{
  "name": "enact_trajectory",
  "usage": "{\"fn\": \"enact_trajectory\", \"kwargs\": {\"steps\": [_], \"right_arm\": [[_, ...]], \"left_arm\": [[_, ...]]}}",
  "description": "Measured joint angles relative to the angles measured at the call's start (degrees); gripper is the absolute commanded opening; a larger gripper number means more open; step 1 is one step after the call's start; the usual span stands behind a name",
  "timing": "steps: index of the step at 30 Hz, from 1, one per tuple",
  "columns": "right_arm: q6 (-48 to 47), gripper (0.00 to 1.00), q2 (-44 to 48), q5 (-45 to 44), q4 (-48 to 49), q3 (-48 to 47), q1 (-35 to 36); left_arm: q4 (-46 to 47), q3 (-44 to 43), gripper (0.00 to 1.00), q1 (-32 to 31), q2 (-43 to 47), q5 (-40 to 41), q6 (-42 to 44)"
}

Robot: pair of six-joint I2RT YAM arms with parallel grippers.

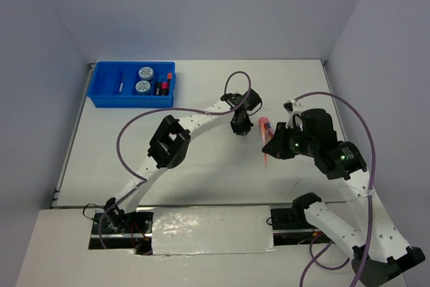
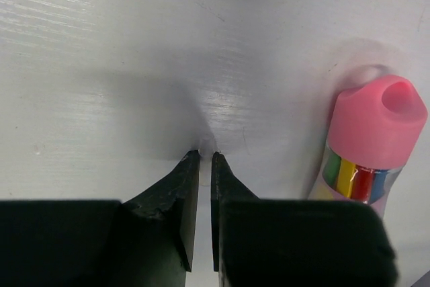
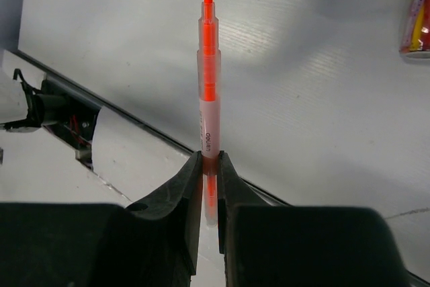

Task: Sort the stationery into containers
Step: Close the pen cap on the pen.

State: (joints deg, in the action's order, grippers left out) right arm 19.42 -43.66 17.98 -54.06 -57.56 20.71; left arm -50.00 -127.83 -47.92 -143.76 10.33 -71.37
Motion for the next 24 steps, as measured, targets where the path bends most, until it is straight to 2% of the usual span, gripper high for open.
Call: {"fn": "enact_trajectory", "kwargs": {"steps": [8, 10, 13, 18, 24], "right_arm": [[0.7, 0.00, 3.1, 3.6, 3.0, 2.3, -0.4], [1.3, 0.00, 3.3, 4.4, 3.7, 4.0, -0.5], [2.6, 0.00, 2.4, 5.4, 4.5, 6.4, -0.6], [3.8, 0.00, 0.2, 5.9, 5.1, 6.7, -0.7], [4.6, 0.00, 0.0, 5.6, 5.2, 5.2, -0.7]], "left_arm": [[13.6, 24.5, 0.00, 2.7, 13.5, -7.0, 5.5], [13.3, 29.4, 0.00, 3.6, 16.9, -7.5, 7.1], [12.0, 32.2, 0.00, 4.7, 18.8, -7.4, 10.1], [11.3, 36.5, 0.16, 5.2, 20.6, -5.2, 15.1], [13.9, 42.5, 0.29, 5.2, 23.5, -3.1, 17.8]]}}
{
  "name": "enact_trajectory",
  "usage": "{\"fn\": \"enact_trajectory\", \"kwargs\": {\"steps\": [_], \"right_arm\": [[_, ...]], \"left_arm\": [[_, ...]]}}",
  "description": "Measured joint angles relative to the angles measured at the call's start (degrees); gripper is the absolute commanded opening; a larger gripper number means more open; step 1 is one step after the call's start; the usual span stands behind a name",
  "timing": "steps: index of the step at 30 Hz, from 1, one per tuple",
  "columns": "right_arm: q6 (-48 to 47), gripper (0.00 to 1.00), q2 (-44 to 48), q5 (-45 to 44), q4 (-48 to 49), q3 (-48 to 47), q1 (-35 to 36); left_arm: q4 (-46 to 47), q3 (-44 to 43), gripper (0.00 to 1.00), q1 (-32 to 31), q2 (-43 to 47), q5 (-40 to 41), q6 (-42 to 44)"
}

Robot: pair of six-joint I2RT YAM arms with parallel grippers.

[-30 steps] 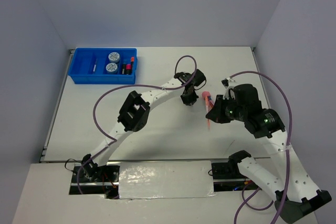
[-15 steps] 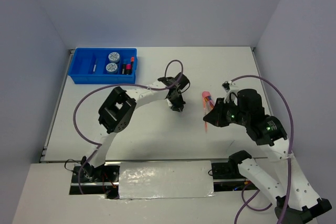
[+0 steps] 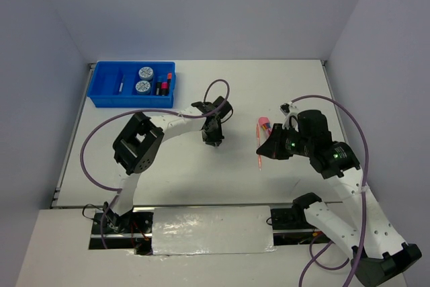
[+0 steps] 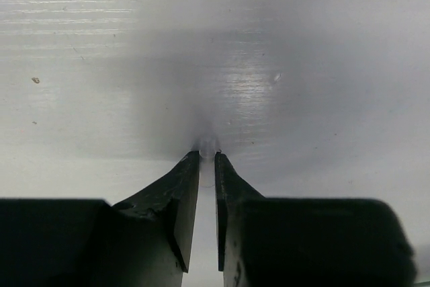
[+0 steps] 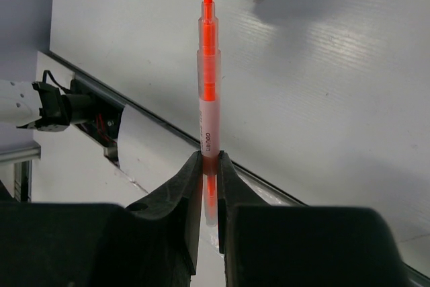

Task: Sort the stationery into containers
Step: Close the pen cap on the pen.

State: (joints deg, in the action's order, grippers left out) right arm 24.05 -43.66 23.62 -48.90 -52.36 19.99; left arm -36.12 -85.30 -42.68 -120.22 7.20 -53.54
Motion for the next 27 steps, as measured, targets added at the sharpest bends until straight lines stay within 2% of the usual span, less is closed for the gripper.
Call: {"fn": "enact_trajectory", "kwargs": {"steps": [3, 5, 9, 12, 13, 14, 19, 22, 27], "right_arm": [[0.5, 0.00, 0.0, -0.2, 0.0, -0.6, 0.0], [0.7, 0.00, 0.1, -0.4, 0.0, -0.7, 0.0], [1.4, 0.00, 0.4, -0.8, 0.0, -0.7, 0.0], [1.9, 0.00, 0.8, -0.9, 0.0, -0.7, 0.0], [2.1, 0.00, 0.9, -0.9, 0.0, -0.7, 0.0], [2.1, 0.00, 1.0, -0.9, 0.0, -0.7, 0.0], [2.4, 0.00, 1.4, -1.4, 0.0, -0.7, 0.0], [2.7, 0.00, 1.6, -1.4, 0.0, -0.7, 0.0], [3.4, 0.00, 2.0, -1.3, 0.0, -0.7, 0.0]], "left_arm": [[0.1, 0.1, 0.37, 0.0, -0.2, 0.4, 1.3], [-0.1, -0.1, 0.46, 0.0, -0.2, 0.8, 2.2], [-0.9, -0.7, 0.44, 0.0, -0.4, 1.8, 3.4], [-1.4, -0.8, 0.36, 0.0, -0.5, 2.4, 4.2], [-1.7, -0.9, 0.28, 0.0, -0.7, 2.7, 4.3], [-2.1, -1.1, 0.28, 0.1, -0.7, 3.0, 4.5], [-2.9, -1.5, 0.30, 0.1, -1.0, 3.4, 5.4], [-2.8, -1.4, 0.36, 0.1, -1.0, 3.5, 5.5], [-2.7, -1.3, 0.41, 0.1, -1.0, 4.3, 5.6]]}}
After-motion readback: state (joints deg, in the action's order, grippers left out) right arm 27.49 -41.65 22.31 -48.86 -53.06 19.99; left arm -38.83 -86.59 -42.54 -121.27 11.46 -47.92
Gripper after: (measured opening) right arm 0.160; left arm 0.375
